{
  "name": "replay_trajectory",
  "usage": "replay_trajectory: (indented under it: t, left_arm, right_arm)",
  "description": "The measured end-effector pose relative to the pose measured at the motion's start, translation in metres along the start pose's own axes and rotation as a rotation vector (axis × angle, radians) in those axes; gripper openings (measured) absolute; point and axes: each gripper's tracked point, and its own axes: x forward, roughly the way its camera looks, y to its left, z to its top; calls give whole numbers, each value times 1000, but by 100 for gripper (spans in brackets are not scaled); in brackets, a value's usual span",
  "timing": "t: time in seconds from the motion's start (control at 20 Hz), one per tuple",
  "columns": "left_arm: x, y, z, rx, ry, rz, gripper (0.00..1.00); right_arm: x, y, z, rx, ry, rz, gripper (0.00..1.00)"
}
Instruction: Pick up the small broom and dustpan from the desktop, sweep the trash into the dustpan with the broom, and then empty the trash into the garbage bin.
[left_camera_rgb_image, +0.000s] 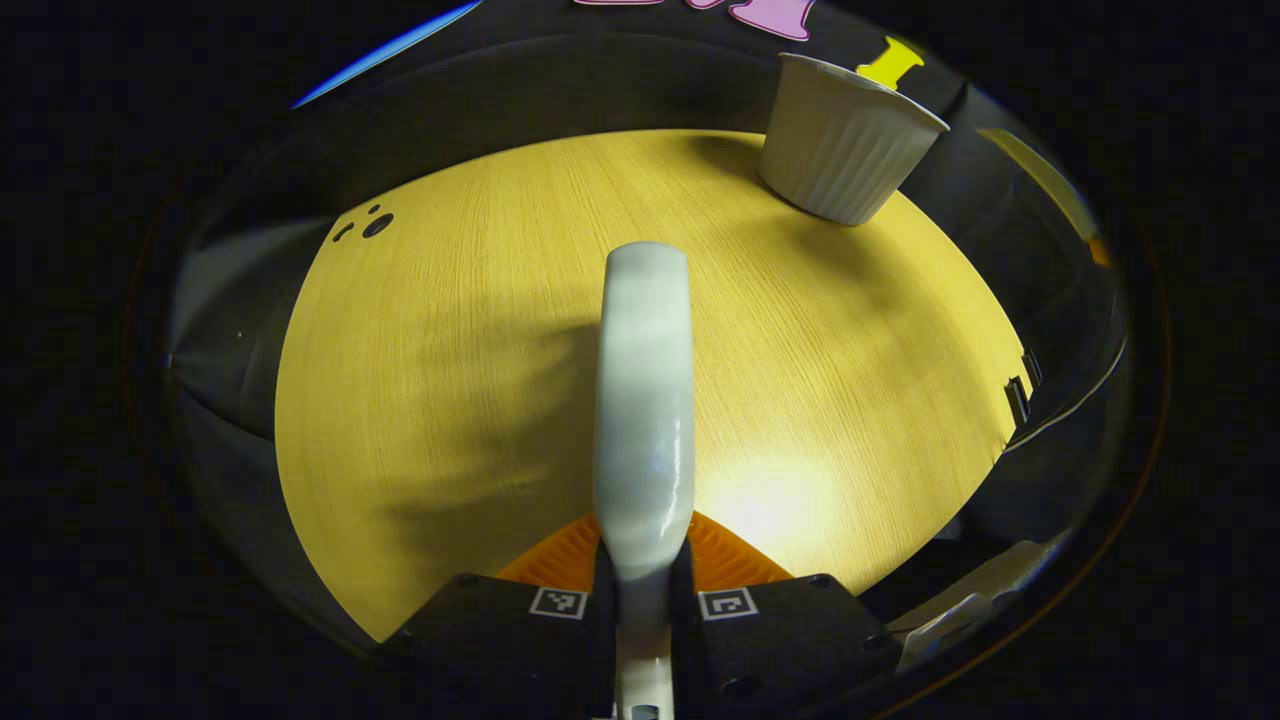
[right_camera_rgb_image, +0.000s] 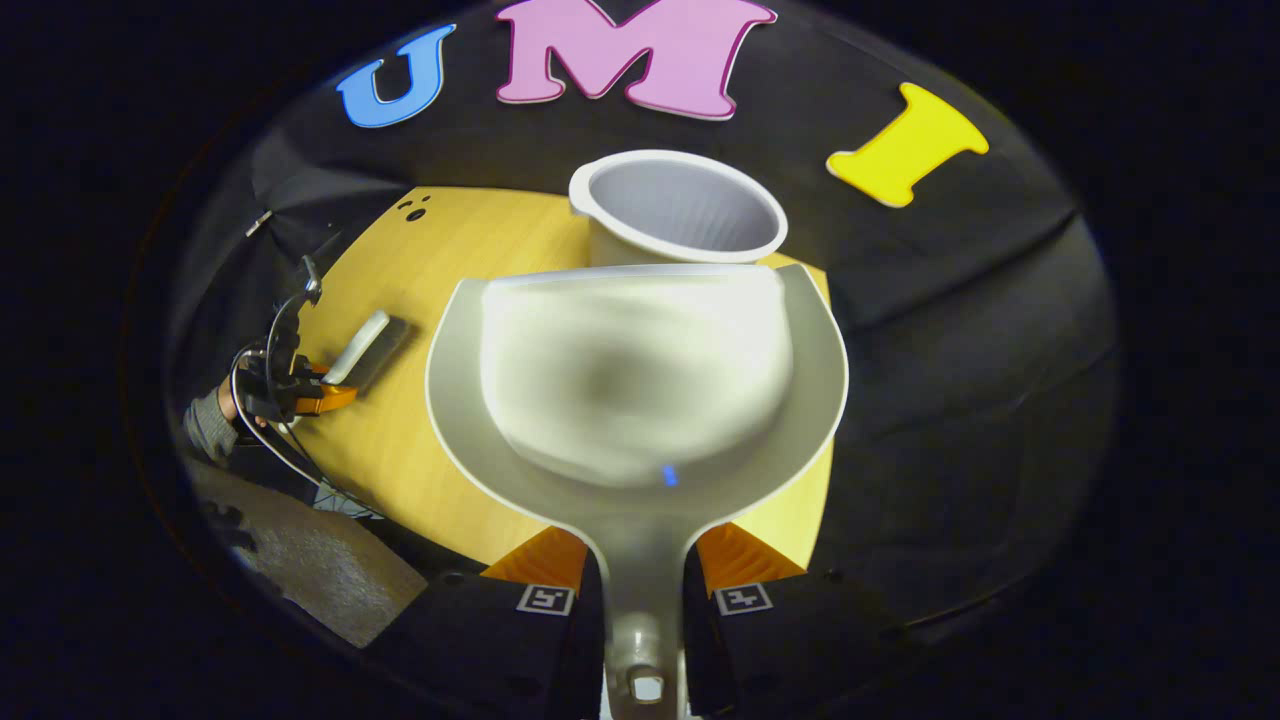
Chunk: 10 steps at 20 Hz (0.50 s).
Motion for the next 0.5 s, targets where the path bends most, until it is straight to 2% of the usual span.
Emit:
replay_trajectory:
  t: [0.15,0.2,0.5]
  left_arm:
    - [0,4,0,11,5,16,26]
    - [-1,5,-1,16,7,21,26]
    - [-1,9,-2,41,29,40,26]
  right_arm:
    - [36,43,-30,42,45,69,36]
    - [48,54,-38,47,58,83,33]
    - [118,105,-72,64,121,106,36]
